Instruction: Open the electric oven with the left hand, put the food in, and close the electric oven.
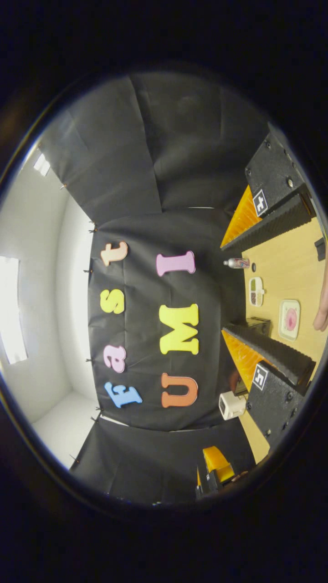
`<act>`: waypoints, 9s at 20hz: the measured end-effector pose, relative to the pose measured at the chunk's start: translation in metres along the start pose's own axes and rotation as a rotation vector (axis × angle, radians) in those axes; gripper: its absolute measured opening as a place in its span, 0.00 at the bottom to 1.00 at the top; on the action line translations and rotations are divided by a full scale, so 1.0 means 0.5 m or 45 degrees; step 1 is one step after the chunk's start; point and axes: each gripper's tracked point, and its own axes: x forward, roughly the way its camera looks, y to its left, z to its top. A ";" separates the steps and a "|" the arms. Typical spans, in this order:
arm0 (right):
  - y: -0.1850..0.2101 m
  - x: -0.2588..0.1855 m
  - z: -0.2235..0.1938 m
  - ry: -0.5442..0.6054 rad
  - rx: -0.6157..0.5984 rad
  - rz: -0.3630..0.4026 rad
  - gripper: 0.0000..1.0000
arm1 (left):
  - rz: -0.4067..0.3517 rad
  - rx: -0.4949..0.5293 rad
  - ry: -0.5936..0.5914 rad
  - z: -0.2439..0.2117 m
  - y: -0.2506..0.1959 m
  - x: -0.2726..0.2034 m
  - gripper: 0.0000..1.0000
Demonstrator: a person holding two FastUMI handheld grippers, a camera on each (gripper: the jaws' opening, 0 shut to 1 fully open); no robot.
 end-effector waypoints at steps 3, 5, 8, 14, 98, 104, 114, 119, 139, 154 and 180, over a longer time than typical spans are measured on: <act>-0.004 0.014 -0.008 -0.002 0.010 -0.006 1.00 | 0.009 0.030 0.001 -0.015 0.009 0.038 0.96; -0.004 0.028 -0.015 0.002 0.022 -0.005 1.00 | 0.021 0.045 -0.001 -0.028 0.011 0.075 0.96; -0.004 0.050 -0.031 0.016 0.033 -0.001 1.00 | 0.004 0.024 0.013 -0.060 0.009 0.143 0.96; -0.003 0.085 -0.060 0.030 0.023 0.011 1.00 | -0.030 -0.038 0.090 -0.157 0.015 0.320 0.96; 0.001 0.227 -0.530 0.809 -0.068 -0.005 1.00 | -0.065 -0.141 0.540 -0.615 0.018 0.218 0.94; -0.001 0.282 -0.641 1.095 -0.043 0.032 1.00 | -0.041 -0.145 0.351 -0.459 0.059 0.152 0.95; 0.014 0.345 -0.750 1.340 -0.081 0.073 1.00 | 0.004 -0.127 0.086 -0.257 0.106 0.022 0.95; 0.008 0.369 -0.798 1.412 -0.102 0.080 0.94 | -0.030 -0.092 0.049 -0.212 0.098 -0.040 0.95; 0.052 0.401 -0.856 1.693 0.612 0.214 0.04 | -0.051 0.065 0.123 -0.258 0.061 -0.043 0.95; 0.000 0.361 -0.768 1.583 0.813 0.214 0.00 | -0.032 -0.006 0.109 -0.250 0.100 -0.048 0.96; 0.512 0.301 -0.575 1.408 0.598 0.701 0.04 | 0.122 -0.058 0.070 -0.279 0.263 -0.090 0.97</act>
